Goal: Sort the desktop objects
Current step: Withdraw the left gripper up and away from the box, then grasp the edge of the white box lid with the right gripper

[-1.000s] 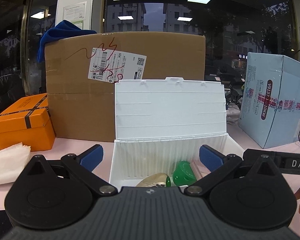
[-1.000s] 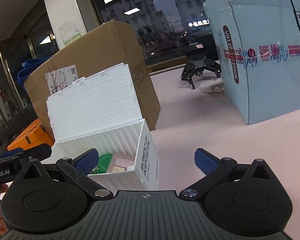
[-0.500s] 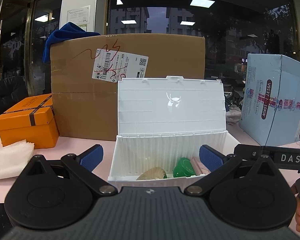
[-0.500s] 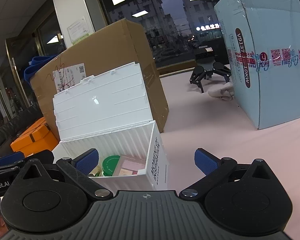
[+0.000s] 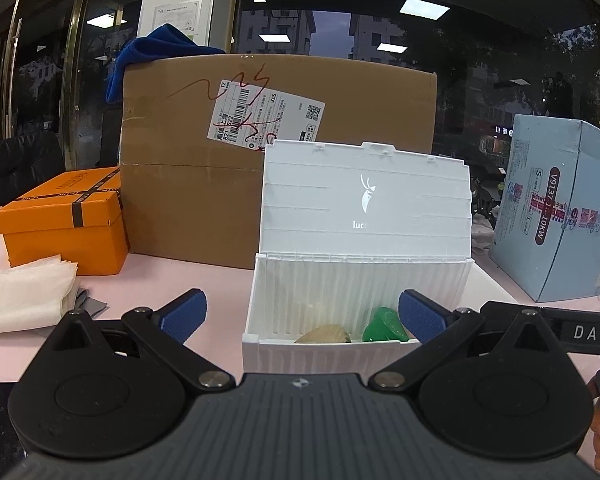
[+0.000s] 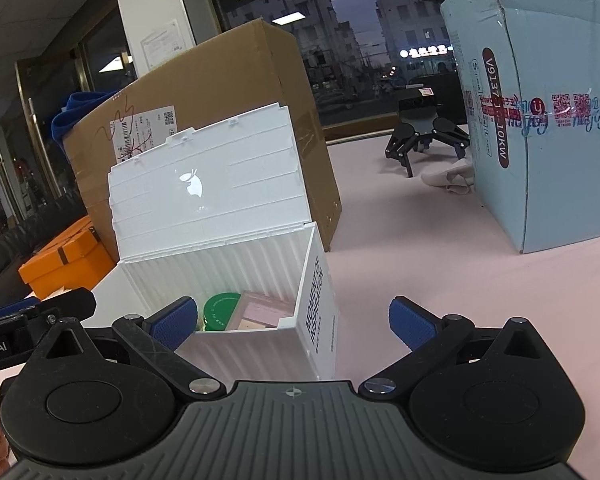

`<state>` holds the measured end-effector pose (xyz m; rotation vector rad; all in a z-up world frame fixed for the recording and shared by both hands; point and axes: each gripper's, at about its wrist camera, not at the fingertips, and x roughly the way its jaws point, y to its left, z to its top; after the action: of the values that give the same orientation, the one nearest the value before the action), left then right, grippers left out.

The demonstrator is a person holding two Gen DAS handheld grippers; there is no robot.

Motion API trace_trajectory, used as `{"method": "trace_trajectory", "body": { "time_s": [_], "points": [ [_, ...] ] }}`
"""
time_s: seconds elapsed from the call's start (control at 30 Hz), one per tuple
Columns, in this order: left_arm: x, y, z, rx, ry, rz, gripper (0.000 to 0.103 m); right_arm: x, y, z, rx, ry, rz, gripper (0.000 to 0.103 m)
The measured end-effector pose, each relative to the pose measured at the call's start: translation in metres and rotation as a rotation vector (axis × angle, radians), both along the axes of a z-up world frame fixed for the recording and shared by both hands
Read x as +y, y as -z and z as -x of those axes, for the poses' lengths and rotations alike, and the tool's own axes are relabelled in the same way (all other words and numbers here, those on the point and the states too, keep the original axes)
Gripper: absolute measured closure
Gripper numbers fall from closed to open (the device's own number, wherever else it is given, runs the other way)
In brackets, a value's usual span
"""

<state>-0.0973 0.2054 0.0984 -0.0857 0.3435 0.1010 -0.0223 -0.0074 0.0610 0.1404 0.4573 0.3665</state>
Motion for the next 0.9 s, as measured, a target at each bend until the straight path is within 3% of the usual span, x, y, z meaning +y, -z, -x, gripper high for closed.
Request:
{"method": "trace_trajectory", "body": {
  "time_s": [0.43,0.67,0.9],
  "points": [
    [-0.006,-0.018,-0.008,0.005,0.010,-0.062,0.000,0.008,-0.029,0.001,-0.051,-0.054,0.087,0.000],
    [-0.011,-0.032,-0.020,0.004,0.073,-0.094,0.000,0.007,-0.043,-0.014,-0.036,-0.048,0.068,0.000],
    [-0.001,-0.039,-0.045,0.020,0.137,-0.058,0.001,0.005,-0.050,-0.040,-0.004,-0.062,0.022,0.000]
  ]
}}
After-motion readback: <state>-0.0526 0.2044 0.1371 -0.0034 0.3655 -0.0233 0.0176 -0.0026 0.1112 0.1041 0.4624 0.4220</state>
